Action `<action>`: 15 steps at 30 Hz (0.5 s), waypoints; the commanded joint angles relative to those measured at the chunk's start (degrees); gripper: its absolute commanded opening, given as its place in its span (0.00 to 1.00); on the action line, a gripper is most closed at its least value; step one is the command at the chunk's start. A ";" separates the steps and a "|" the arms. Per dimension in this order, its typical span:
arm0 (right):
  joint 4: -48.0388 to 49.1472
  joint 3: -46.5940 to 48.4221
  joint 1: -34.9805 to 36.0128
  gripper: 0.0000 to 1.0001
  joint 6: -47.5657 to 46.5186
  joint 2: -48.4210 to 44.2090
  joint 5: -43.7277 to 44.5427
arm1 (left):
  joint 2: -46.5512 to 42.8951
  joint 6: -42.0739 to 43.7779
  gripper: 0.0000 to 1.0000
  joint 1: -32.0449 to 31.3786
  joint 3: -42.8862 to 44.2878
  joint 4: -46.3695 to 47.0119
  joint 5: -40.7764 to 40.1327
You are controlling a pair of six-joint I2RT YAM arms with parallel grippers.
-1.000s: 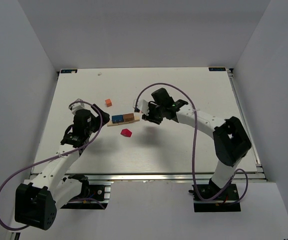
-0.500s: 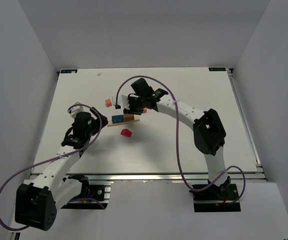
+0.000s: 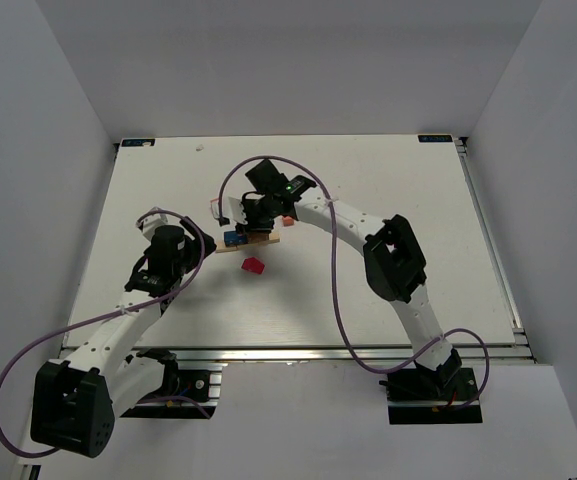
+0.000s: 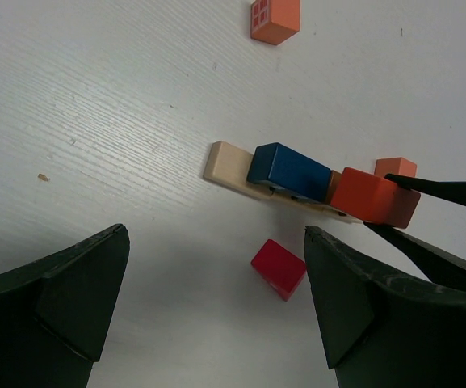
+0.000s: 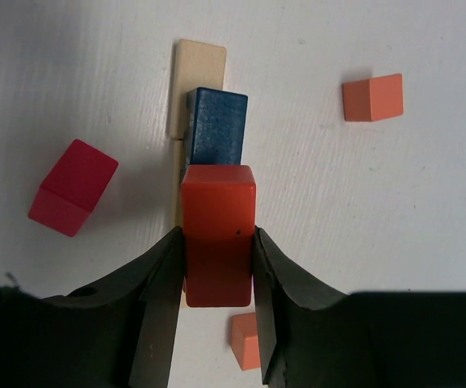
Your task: Build the wood block tower
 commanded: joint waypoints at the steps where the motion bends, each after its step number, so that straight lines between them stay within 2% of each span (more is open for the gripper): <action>1: -1.14 3.77 0.46 0.26 -1.09 0.71 -1.41 | -0.30 0.28 0.98 0.49 -0.75 1.41 -0.96; 15: -2.98 7.64 1.16 0.31 -1.18 4.14 -0.01 | 0.49 0.54 0.98 0.66 -0.31 1.41 -0.96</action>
